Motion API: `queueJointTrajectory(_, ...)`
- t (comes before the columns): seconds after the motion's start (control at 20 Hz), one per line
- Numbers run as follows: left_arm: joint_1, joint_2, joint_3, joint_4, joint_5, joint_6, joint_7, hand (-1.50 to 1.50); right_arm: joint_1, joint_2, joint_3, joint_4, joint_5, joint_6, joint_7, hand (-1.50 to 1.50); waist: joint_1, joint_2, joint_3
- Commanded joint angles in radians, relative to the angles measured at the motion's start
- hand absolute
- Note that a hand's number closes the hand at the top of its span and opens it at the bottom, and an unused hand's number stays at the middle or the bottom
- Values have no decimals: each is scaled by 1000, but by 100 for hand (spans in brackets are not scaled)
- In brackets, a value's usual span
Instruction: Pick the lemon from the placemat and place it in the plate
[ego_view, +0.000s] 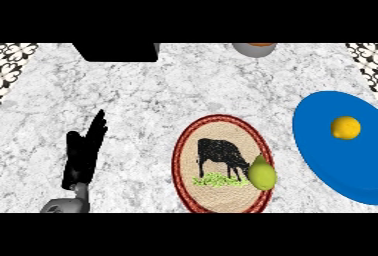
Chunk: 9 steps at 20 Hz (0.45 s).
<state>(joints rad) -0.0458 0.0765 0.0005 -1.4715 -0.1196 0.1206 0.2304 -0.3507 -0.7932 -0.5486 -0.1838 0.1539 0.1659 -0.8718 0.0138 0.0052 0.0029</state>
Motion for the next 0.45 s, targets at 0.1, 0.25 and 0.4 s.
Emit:
queueJointTrajectory(0.1,34,-23,-27,-60,-13,13,24,0,-28,-15,-15,35,-15,-56,37,-150,9,2,2)
queueJointTrajectory(0.25,62,-16,-29,-89,-3,-3,33,0,38,-33,-28,40,-28,-16,-39,-150,8,1,3)
queueJointTrajectory(0.4,-3,-5,9,44,2,-9,-47,0,10,-35,-12,40,-13,-75,9,-150,3,4,2)
